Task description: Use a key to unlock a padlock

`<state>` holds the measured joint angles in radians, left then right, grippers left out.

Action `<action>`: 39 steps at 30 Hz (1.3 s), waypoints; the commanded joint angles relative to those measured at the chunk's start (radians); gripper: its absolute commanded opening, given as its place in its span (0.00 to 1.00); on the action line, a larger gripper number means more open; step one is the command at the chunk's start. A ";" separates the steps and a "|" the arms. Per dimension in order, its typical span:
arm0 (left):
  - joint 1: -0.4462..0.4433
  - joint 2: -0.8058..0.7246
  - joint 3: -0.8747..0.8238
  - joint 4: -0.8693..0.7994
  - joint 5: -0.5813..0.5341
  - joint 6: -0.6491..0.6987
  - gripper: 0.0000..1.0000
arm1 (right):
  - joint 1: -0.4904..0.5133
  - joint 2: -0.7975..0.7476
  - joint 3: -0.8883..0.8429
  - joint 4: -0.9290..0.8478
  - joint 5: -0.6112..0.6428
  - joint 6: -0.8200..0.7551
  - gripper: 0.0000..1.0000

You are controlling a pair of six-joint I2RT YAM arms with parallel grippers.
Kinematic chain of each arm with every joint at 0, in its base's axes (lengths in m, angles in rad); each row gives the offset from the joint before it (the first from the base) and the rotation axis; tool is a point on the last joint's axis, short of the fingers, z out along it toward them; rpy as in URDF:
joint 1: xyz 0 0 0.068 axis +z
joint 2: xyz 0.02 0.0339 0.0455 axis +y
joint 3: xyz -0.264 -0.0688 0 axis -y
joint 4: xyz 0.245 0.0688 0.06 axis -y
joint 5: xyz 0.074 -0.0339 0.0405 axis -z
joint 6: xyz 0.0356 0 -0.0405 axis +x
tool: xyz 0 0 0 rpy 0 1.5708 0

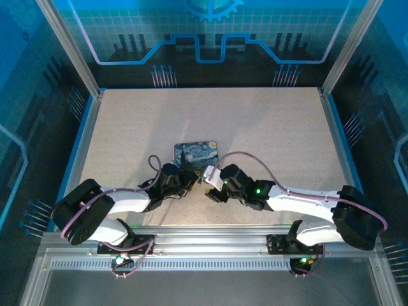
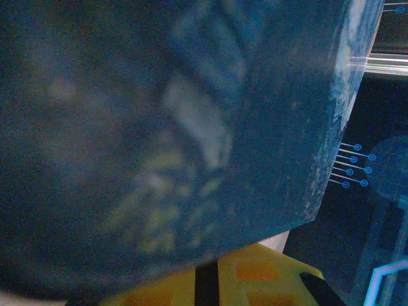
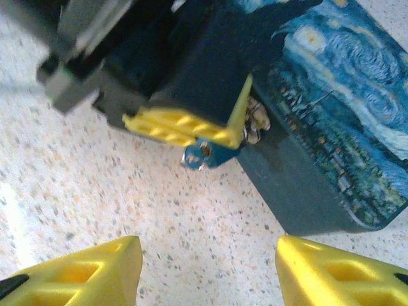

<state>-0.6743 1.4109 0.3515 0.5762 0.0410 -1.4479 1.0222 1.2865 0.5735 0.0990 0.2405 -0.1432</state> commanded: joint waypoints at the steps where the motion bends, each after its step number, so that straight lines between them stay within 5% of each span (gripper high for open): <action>1: -0.003 -0.013 0.026 -0.052 0.017 -0.052 0.00 | 0.033 -0.002 -0.057 0.204 0.096 -0.174 0.58; 22: -0.004 0.026 0.029 0.021 0.047 -0.117 0.00 | 0.078 0.198 -0.008 0.356 0.146 -0.224 0.56; 39: -0.005 0.031 0.027 0.031 0.055 -0.130 0.00 | 0.079 0.281 0.015 0.420 0.185 -0.203 0.27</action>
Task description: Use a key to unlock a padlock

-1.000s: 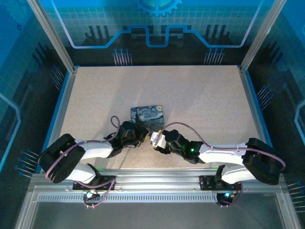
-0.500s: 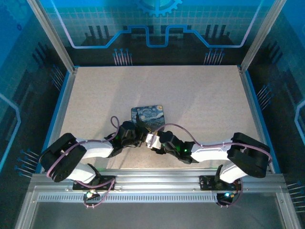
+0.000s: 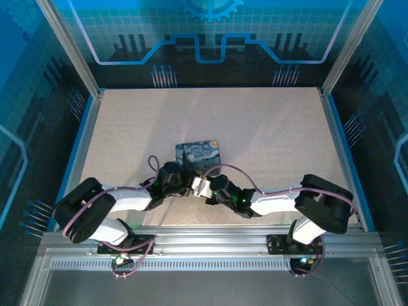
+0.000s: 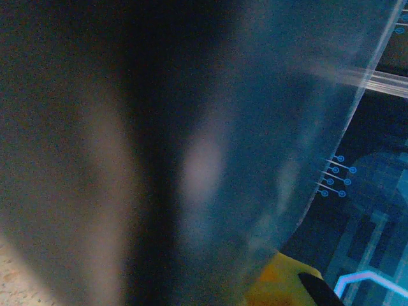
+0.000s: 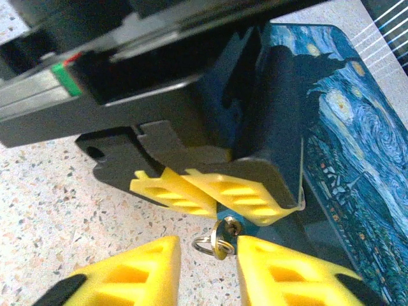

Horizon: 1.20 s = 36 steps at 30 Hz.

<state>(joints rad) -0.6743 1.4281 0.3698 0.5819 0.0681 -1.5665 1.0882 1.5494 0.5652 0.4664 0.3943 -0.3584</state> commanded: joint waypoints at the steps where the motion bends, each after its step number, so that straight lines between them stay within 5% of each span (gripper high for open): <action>1: -0.005 0.015 0.008 0.027 0.027 -0.012 0.00 | 0.013 0.022 0.022 0.059 0.037 0.014 0.26; 9: -0.005 0.016 0.007 0.032 0.032 -0.013 0.00 | 0.011 0.047 0.030 0.083 0.049 0.022 0.24; 23: -0.005 0.020 0.005 0.038 0.036 -0.014 0.00 | -0.014 0.054 0.030 0.086 0.082 0.098 0.01; 36: -0.006 0.021 0.000 0.044 0.033 -0.018 0.00 | -0.062 0.009 0.026 0.051 0.036 0.315 0.00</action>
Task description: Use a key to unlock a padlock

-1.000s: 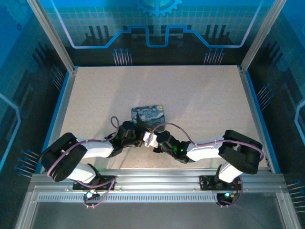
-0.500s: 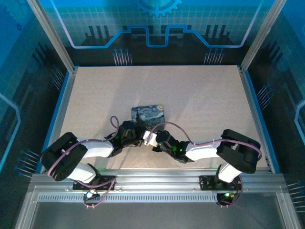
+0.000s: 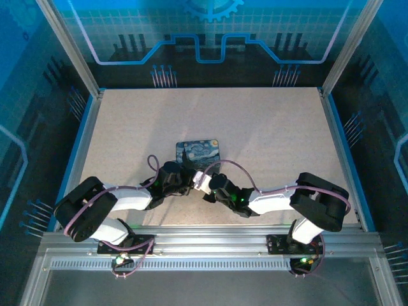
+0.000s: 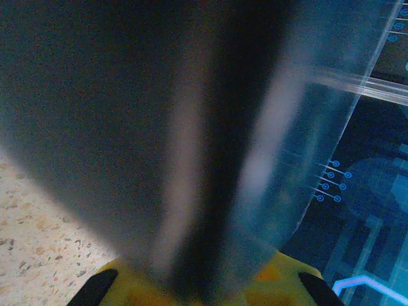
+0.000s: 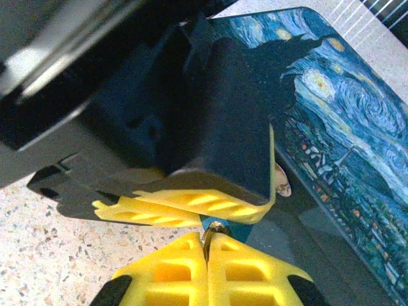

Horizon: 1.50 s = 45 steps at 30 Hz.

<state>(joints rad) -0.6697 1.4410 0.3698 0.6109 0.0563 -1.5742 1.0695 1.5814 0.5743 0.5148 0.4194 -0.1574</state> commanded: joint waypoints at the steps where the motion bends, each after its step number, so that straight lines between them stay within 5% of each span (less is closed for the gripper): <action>1: -0.011 0.007 0.000 0.016 0.045 -0.010 0.00 | -0.051 -0.030 0.015 0.002 -0.002 0.143 0.00; 19: -0.019 0.028 -0.003 0.040 0.038 -0.005 0.00 | -0.196 -0.062 0.040 -0.131 -0.255 0.539 0.00; 36: -0.027 0.041 0.011 0.030 0.033 0.002 0.01 | -0.276 -0.066 0.118 -0.366 -0.349 0.682 0.00; 45: -0.026 0.035 0.000 0.021 0.021 0.007 0.29 | -0.300 -0.058 0.096 -0.349 -0.359 0.697 0.00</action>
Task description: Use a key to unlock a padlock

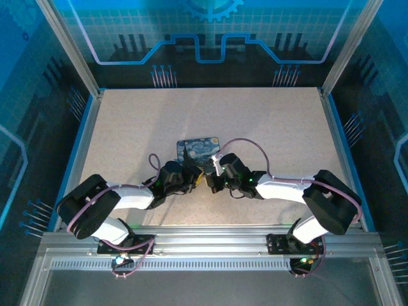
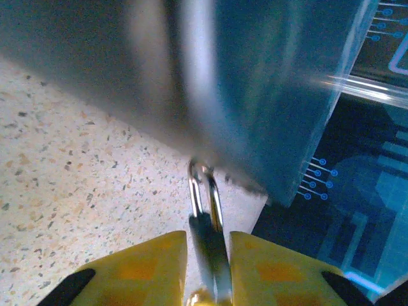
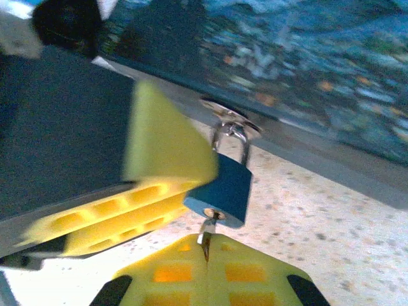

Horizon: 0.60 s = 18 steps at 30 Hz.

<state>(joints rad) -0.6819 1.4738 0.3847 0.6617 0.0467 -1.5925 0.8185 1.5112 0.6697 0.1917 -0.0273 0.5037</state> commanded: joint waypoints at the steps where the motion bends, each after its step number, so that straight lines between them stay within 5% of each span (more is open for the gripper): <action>1: -0.014 -0.001 -0.017 -0.032 0.026 0.024 0.33 | -0.053 0.011 -0.003 -0.022 0.083 0.039 0.00; 18: -0.006 -0.222 -0.008 -0.298 -0.070 0.148 0.54 | -0.167 -0.004 -0.078 0.141 -0.195 0.164 0.00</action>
<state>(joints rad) -0.6891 1.3075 0.3656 0.4812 0.0212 -1.5097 0.6785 1.5120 0.6083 0.2924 -0.1307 0.5999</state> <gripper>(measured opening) 0.536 0.057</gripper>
